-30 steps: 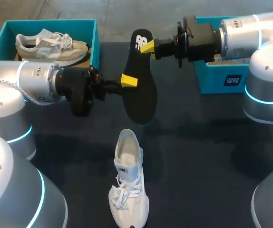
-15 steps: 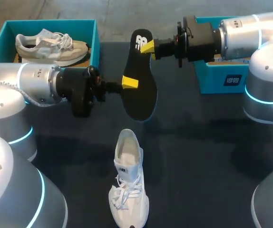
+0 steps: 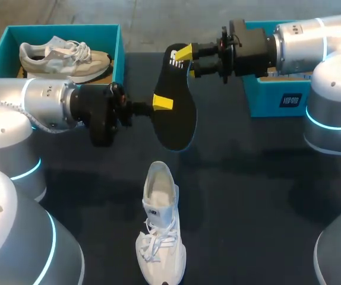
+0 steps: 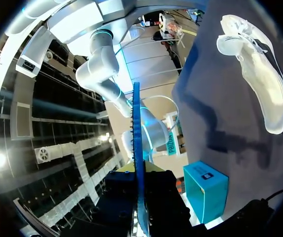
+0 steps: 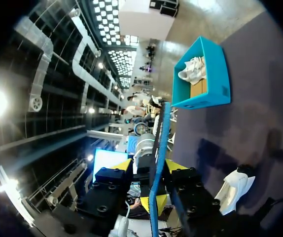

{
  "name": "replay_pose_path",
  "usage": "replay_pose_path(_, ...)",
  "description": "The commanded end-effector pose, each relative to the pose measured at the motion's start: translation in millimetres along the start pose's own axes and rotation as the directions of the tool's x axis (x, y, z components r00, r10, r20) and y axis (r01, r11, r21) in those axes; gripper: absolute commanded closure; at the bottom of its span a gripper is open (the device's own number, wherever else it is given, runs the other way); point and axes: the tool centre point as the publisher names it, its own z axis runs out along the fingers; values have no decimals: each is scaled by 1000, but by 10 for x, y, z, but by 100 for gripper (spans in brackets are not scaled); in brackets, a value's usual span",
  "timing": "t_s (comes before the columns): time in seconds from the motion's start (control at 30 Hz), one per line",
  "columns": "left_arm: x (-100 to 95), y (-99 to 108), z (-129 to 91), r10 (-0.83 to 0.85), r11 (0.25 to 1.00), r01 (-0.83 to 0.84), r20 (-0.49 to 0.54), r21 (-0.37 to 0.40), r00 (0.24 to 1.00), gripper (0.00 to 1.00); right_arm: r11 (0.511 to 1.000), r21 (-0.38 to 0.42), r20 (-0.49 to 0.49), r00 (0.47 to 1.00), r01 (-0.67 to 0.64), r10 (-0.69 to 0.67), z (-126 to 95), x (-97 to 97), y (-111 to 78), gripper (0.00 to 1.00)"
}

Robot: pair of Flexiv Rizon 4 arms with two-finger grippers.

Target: Take the shoe out of the shoebox, open the shoe tongue, remove and reinsert the insole, then place the shoe into the shoebox

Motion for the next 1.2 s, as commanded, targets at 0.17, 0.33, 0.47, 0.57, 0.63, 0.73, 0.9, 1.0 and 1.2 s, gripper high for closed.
replay_pose_path(0.17,0,41,-121,12,999,-13,-31,-38,999,100,1000,-9,-9,1000,2,-2,-1,9,-164,0)
replay_pose_path(0.33,12,106,-243,17,998,-19,-49,-60,999,100,1000,-10,-28,1000,11,-11,-9,-1,-326,0)
replay_pose_path(0.47,35,168,-337,16,998,-20,-62,-66,998,100,1000,-3,-36,999,16,-16,-10,-18,-449,0)
replay_pose_path(0.57,61,222,-403,1,998,-5,-64,-57,998,100,1000,-3,-47,999,27,-27,-8,-27,-543,0)
replay_pose_path(0.63,88,250,-440,0,998,-5,-72,-63,997,100,999,-1,-53,998,37,-37,0,-32,-606,0)
replay_pose_path(0.73,126,304,-513,-13,999,10,-76,-31,997,100,999,1,-59,997,43,-43,20,-36,-688,0)
replay_pose_path(0.9,161,357,-626,-12,1000,11,-82,-10,997,100,999,11,-60,997,44,-43,35,-62,-811,0)
replay_pose_path(1.0,166,367,-687,-12,1000,13,-85,2,996,100,999,14,-59,997,45,-44,33,-71,-899,0)
replay_pose_path(1.2,167,329,-803,-12,997,17,-82,72,997,100,999,33,-31,999,29,-28,33,-99,-1036,0)
